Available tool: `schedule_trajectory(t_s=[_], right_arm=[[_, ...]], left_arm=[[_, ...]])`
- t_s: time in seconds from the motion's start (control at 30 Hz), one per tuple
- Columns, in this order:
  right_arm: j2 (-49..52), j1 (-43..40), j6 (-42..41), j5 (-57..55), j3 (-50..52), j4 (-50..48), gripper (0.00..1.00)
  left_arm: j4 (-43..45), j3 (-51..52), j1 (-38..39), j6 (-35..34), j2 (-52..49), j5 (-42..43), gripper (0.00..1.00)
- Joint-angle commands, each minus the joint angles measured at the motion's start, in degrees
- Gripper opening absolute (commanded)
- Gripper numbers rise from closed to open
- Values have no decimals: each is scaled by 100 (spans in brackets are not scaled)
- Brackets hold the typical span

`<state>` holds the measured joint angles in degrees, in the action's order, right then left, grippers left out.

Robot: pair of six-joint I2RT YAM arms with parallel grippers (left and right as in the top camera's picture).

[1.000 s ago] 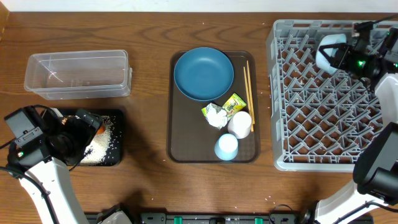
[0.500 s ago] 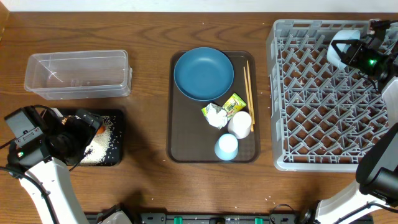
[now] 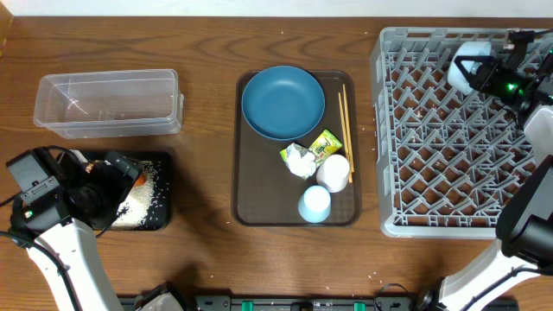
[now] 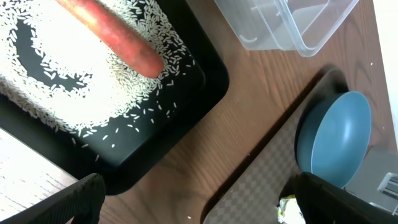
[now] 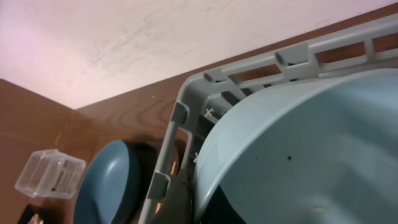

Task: Sort waste into correct bins and load items into the dishwasher rack
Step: 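Lower the held bowl into the rack's back-right corner with the right gripper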

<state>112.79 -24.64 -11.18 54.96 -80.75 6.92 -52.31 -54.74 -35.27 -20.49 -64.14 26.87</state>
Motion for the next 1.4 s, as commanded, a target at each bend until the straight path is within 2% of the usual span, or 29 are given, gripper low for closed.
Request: schedule_trajectory(t_s=[0.0,0.5,0.7,1.0,1.13,1.37], right_arm=[[111,7,-63,254,26,-33,1],[109,-417,-479,426,20,-13,6],[109,-691,-686,654,20,-7,5],[-103,-514,-673,660,20,-11,4],[-358,-201,-634,-168,20,177,5],[-372,595,-125,-3235,20,1292,2]], left_arm=[[-11,-13,-35,136,-17,52,98],[-11,-13,-35,136,-17,55,98],[-11,-13,-35,136,-17,52,98],[-11,-13,-35,136,-17,52,98],[-11,-13,-35,136,-17,52,98],[-11,-13,-35,136,-17,52,98]])
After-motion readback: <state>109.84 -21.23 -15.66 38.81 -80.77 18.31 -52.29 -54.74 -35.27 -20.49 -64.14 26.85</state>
